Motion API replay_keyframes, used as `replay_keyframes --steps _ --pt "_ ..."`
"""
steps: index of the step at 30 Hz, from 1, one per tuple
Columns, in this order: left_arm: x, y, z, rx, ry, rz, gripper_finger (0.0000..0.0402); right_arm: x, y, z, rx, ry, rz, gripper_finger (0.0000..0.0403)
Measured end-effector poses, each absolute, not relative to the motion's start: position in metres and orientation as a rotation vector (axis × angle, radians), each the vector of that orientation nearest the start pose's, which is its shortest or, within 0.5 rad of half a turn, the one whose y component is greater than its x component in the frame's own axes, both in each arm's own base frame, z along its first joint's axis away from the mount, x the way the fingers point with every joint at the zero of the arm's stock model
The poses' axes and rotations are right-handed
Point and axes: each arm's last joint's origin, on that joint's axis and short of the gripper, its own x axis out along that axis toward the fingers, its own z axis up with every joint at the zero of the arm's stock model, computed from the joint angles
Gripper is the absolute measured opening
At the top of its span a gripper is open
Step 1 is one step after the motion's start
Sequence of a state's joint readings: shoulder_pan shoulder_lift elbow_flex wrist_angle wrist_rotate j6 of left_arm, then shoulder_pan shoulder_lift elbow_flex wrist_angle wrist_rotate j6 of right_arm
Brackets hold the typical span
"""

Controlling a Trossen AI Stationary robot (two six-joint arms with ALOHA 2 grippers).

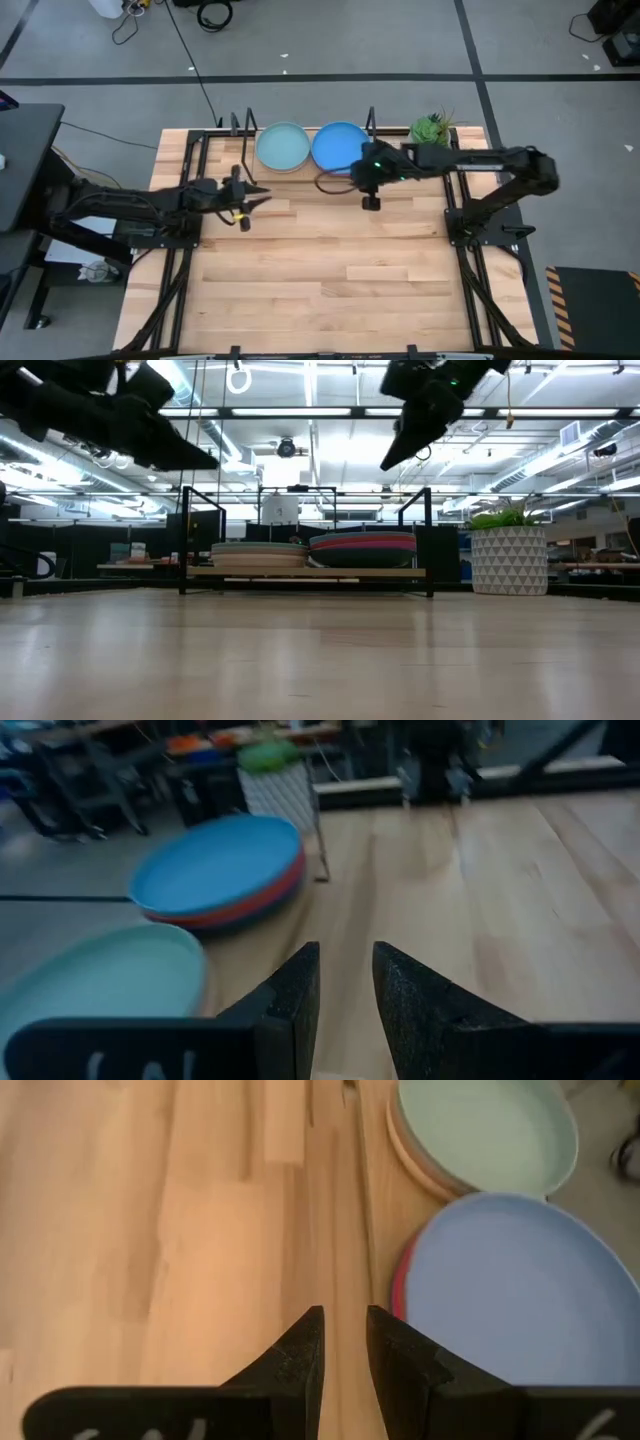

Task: Place and stack plates onto a shelf
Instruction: Return to Home Position

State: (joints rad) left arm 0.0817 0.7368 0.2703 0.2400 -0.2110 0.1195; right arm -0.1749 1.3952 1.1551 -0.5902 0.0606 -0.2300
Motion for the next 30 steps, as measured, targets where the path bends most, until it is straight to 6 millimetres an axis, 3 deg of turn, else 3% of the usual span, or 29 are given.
replay_keyframes --steps 12,20,30 --pt "0.122 0.022 0.231 0.101 0.053 0.405 0.0102 0.233 -0.039 0.252 -0.274 0.356 -0.165 0.0084" --pt "0.098 0.022 0.231 0.014 0.025 0.449 0.0102 0.199 -0.037 0.219 -0.251 0.232 -0.203 0.0084" --pt "0.085 0.021 0.228 -0.027 -0.02 0.491 0.0102 0.171 -0.031 0.183 -0.215 0.127 -0.213 0.0084"
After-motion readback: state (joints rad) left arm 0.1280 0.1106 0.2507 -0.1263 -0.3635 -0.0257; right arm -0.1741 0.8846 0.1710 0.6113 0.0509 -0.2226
